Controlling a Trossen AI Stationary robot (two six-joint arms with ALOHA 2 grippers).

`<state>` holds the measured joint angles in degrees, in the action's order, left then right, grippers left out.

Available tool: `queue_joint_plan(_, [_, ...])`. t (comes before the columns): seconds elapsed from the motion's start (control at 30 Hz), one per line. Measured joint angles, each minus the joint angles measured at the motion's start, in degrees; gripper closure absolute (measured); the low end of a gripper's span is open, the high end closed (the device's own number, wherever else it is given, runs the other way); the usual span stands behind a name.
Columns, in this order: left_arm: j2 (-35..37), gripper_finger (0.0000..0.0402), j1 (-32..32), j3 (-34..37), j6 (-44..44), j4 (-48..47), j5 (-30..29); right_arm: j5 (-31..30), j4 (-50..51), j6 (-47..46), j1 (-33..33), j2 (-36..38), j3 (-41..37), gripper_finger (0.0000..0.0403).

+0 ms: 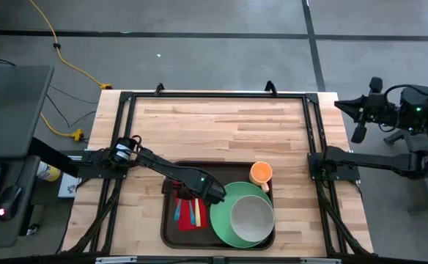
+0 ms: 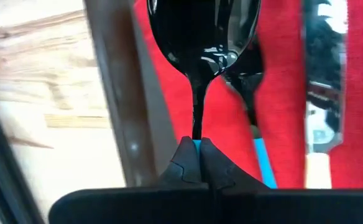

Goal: Set up tray
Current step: Put the blue spoon on top of the red napkin to the left of the blue fork

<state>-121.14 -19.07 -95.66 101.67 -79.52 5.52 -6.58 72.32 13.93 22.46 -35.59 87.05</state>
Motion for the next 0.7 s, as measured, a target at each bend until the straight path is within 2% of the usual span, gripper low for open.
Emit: queue_joint_plan(0.7, [-1.48, 0.0391, -0.47, 0.08, 0.77, 1.34, 3.33, 0.89, 1.17, -1.27, 0.00, 0.00, -0.02, 0.0403])
